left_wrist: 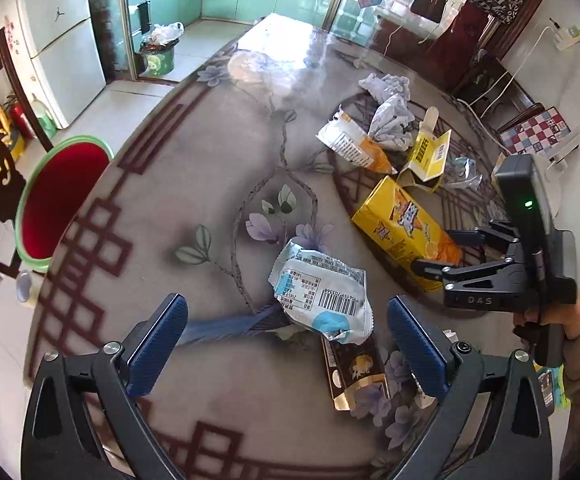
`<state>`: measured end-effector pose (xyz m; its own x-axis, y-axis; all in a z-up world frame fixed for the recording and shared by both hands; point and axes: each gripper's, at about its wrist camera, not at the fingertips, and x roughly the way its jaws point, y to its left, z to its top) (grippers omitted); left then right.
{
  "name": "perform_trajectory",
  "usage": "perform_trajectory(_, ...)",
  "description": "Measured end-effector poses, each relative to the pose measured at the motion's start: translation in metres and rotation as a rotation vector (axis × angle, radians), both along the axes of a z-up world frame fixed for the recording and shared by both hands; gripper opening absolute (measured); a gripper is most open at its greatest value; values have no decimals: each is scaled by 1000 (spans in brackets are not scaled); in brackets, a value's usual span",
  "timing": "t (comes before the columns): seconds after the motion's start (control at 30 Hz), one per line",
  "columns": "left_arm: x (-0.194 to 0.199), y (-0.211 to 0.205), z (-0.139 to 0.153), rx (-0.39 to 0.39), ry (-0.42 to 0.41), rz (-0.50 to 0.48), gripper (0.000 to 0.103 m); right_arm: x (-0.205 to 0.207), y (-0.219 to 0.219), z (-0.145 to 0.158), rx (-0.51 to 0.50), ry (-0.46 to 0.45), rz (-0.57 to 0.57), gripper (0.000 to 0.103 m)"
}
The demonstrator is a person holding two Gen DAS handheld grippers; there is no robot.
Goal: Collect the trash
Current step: 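Grasp the blue-white snack bag with the left gripper while the right gripper grasps the yellow tea carton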
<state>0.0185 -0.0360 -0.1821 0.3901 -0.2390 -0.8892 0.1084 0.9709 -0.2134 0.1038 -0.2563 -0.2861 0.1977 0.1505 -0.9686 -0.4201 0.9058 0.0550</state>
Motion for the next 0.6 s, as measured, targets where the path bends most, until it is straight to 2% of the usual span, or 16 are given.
perform_trajectory(0.3, 21, -20, -45, -18, 152, 19, 100, -25, -27, 41, 95, -114, -158, 65)
perform_trajectory(0.47, 31, -35, -67, -23, 210, 26, 100, -35, -37, 56, 117, -139, -223, 64)
perform_trajectory(0.53, 33, -38, -72, -22, 217, 29, 88, -36, -41, 57, 131, -137, -253, 64)
perform_trajectory(0.57, 34, -39, -75, -25, 228, 27, 70, -38, -45, 59, 139, -133, -266, 63)
perform_trajectory(0.6, 34, -40, -73, -25, 212, 25, 65, -38, -45, 57, 143, -127, -273, 63)
